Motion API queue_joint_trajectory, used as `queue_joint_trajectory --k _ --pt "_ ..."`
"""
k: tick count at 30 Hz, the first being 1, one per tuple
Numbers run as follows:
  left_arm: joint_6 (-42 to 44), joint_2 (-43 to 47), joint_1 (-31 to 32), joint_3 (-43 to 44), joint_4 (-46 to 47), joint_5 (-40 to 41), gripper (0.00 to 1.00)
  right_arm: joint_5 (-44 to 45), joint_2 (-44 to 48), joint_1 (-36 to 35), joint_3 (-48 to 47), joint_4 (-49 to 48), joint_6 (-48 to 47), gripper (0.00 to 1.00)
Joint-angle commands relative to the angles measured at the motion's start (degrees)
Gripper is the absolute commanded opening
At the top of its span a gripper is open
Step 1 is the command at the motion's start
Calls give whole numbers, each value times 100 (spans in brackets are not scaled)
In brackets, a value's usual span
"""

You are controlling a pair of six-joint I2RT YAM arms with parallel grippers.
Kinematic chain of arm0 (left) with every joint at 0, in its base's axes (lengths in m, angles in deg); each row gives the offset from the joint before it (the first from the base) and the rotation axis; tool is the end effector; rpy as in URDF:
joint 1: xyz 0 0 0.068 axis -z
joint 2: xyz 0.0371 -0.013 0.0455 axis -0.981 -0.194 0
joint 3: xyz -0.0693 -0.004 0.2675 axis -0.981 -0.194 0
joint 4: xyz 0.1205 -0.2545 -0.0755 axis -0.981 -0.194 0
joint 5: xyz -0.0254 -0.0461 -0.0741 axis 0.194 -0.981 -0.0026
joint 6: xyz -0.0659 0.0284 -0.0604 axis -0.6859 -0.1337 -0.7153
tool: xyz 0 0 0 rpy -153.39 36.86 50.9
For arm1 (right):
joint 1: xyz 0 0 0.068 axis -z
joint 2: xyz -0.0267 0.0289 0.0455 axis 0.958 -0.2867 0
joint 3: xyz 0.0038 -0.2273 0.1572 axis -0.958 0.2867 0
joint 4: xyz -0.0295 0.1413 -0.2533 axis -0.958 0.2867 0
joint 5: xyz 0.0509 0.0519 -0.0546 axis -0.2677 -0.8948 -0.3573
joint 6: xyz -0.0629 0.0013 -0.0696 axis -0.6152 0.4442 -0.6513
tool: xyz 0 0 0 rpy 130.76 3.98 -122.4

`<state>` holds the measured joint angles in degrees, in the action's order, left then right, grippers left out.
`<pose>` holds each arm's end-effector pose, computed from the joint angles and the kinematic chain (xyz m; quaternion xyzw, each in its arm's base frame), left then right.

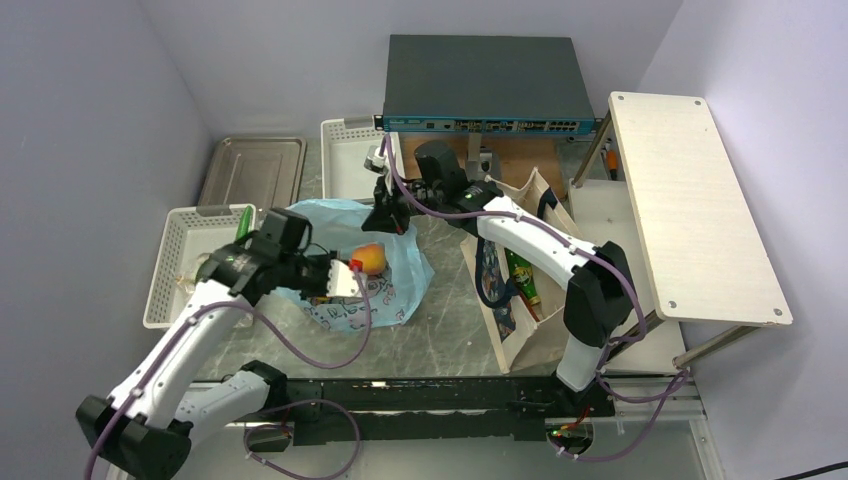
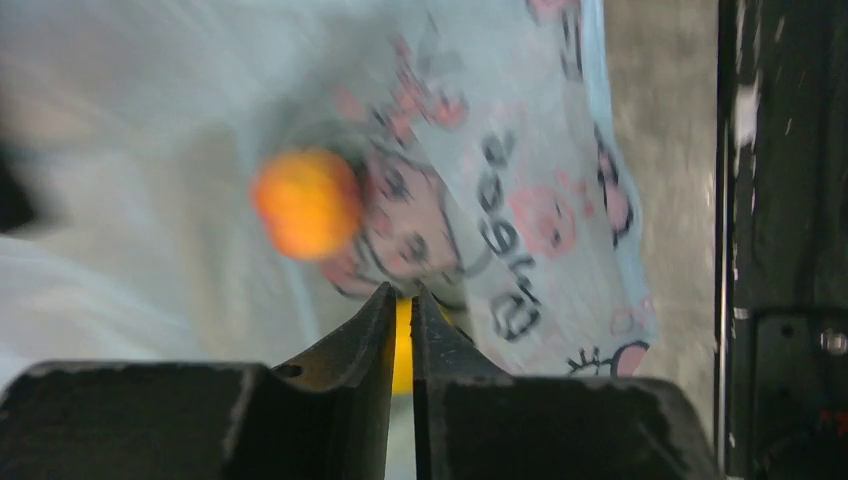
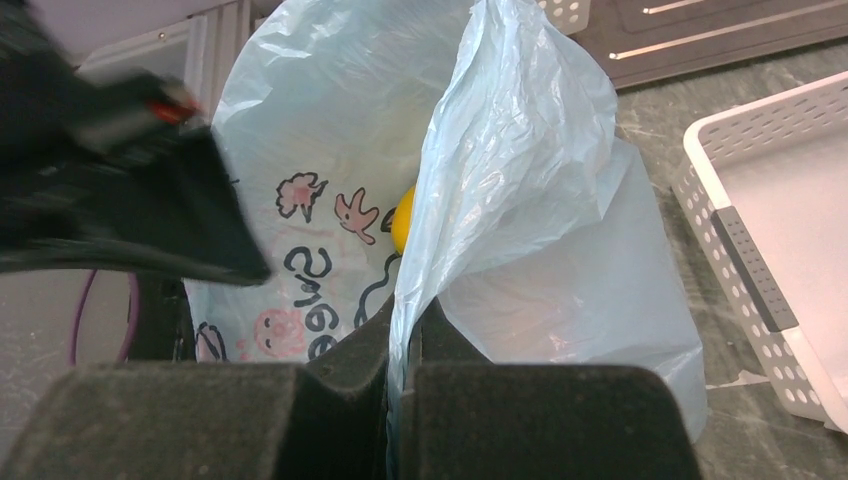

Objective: Untie the knot of the grocery bags and take out the mixed food

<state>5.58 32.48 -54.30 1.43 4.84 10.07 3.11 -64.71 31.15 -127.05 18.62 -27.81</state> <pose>0.1866 -0.1374 0.3112 0.7039 0.5723 -0.1517 0.3924 0.3142 0.3621 0.3131 -0.4932 0.6435 0.4503 0.3739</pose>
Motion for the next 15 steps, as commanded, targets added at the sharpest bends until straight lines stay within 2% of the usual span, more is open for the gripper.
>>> queue_joint_trajectory --k 1,6,10,12,13,15 --pt "258 -92 96 -997 378 1911 13 -214 292 -24 -131 33 -261 0" --pt "213 -299 -203 -1592 -360 2461 12 -198 334 -45 -119 108 -414 0" --pt "-123 131 -210 -1728 -657 2286 16 -161 376 -80 -64 119 -511 0" --pt "-680 296 -211 -1672 -339 2169 20 -114 397 -101 -25 118 -566 0" --pt "-1030 316 -211 -1601 -87 2158 25 -102 405 -112 3 85 -562 0" --pt "-2318 272 -212 -1440 686 2266 36 -108 378 -133 47 34 -510 0"
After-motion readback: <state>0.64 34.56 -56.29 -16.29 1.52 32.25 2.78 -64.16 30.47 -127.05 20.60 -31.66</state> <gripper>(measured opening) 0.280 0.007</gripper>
